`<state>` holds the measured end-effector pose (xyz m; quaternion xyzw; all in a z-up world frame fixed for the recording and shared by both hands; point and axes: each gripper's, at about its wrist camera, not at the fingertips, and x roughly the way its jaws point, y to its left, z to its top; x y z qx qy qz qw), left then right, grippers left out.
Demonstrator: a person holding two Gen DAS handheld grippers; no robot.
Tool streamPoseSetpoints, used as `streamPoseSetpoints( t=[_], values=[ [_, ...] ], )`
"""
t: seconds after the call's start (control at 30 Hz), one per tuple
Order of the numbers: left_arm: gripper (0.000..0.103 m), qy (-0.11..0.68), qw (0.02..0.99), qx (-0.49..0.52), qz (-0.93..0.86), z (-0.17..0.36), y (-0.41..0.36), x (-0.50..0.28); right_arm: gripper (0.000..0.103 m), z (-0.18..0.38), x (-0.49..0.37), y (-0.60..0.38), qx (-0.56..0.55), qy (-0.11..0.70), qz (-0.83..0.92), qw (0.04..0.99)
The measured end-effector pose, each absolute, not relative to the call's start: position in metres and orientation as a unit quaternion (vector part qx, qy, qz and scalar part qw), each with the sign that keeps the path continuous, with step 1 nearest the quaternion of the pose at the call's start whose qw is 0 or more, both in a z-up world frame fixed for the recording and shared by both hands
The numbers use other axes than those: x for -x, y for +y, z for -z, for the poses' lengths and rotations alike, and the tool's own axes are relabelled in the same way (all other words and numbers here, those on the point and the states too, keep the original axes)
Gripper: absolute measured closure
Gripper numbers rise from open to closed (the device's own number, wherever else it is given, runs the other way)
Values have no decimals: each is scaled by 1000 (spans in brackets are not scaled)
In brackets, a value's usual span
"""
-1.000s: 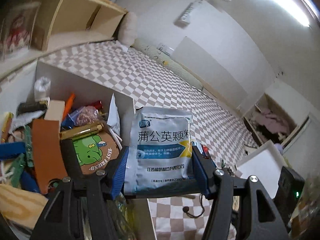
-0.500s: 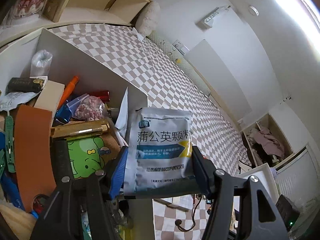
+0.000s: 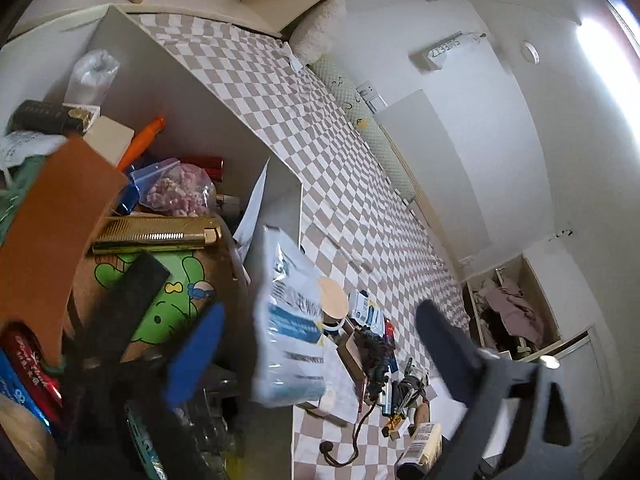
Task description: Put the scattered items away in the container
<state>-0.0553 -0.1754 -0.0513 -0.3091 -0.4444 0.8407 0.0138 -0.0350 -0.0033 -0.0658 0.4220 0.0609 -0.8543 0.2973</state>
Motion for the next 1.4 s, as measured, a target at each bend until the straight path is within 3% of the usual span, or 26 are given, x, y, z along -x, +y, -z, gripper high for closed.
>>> streamPoseSetpoints(
  t=[0.43, 0.7, 0.73, 0.87, 1.1, 1.4],
  values=[
    [4, -389, -26, 311, -867, 47, -188, 40, 24, 66, 34, -13, -421, 59, 851, 309],
    [6, -275, -54, 333, -900, 39, -175, 31, 24, 66, 34, -23, -419, 58, 848, 319],
    [6, -254, -51, 339, -904, 37, -168, 31, 24, 66, 35, -22, -419, 55, 848, 319],
    [24, -191, -26, 351, -916, 35, -137, 30, 24, 67, 35, -14, -418, 37, 851, 315],
    [21, -102, -14, 359, -928, 38, -62, 30, 24, 73, 35, 29, -428, -3, 859, 281],
    [18, -71, -126, 376, -915, 73, 13, 40, 24, 89, 33, 111, -437, -60, 871, 218]
  ],
)
